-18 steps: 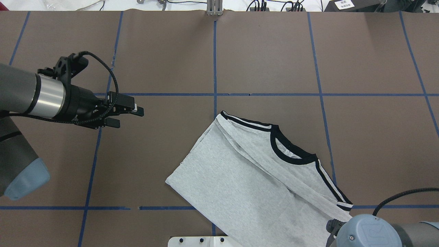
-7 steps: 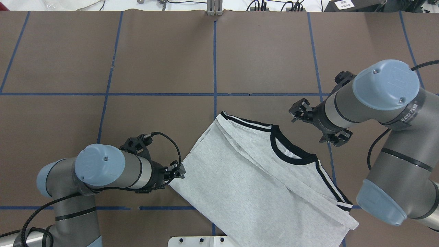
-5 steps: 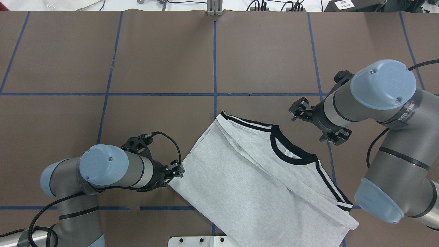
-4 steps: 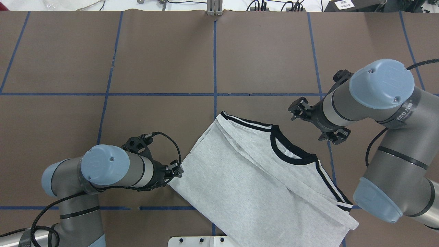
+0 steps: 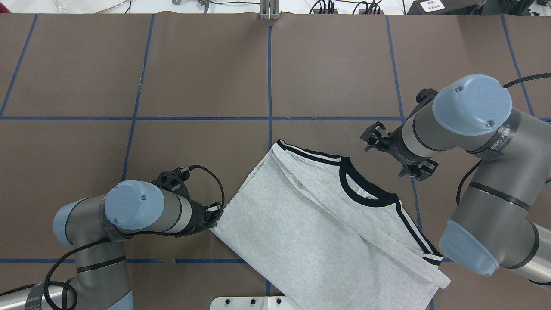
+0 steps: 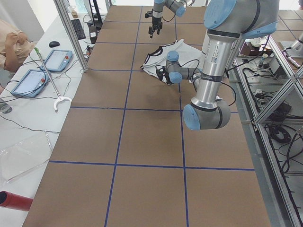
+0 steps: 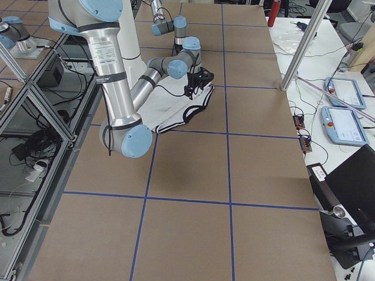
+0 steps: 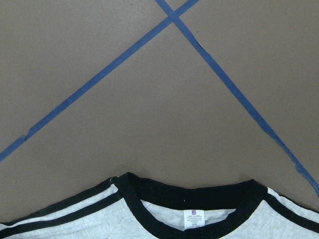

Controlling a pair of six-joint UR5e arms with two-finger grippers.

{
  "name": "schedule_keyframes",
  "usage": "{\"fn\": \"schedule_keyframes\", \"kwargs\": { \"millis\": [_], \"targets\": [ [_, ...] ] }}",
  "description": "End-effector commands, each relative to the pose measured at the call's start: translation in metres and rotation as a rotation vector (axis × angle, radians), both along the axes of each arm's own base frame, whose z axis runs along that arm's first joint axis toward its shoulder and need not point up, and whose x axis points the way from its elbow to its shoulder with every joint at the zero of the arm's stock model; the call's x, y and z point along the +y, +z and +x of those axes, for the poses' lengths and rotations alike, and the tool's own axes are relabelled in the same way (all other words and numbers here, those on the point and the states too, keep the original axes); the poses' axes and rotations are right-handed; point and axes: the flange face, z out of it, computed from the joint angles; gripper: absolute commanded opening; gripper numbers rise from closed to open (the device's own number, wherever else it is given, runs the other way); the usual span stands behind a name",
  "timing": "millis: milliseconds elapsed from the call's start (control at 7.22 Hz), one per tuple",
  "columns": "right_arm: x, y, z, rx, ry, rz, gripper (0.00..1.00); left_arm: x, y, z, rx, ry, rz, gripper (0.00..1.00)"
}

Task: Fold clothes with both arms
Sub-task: 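Move both grippers to the edges of the rotated folded shirt, then push the shirt with both grippers to straighten it lengthwise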

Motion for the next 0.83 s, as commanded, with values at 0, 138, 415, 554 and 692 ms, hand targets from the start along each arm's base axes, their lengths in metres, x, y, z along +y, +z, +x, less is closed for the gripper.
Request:
{"fn": "schedule_keyframes", "kwargs": {
  "millis": [0,138,415,554,692],
  "targets": [
    [-0.003,-0.007,-0.005,-0.008,0.001,0.006,1.0,-0.012,0.003,-0.009,-0.037,-0.021,-0.008,0.0],
    [-0.003,-0.007,-0.005,-0.007,0.001,0.005,1.0,-0.019,0.0,-0.014,-0.035,-0.02,0.016,0.0],
    [-0.004,-0.007,-0.004,-0.007,0.003,0.007,1.0,-0.068,0.002,-0.042,-0.052,-0.055,0.102,0.0],
    [-0.005,-0.018,-0.006,-0.025,0.004,0.019,1.0,-0.129,0.0,-0.063,-0.085,-0.104,0.178,0.0],
    [-0.006,-0.025,-0.006,-0.035,0.005,0.025,1.0,-0.2,0.0,-0.068,-0.123,-0.174,0.185,0.0]
  ]
}}
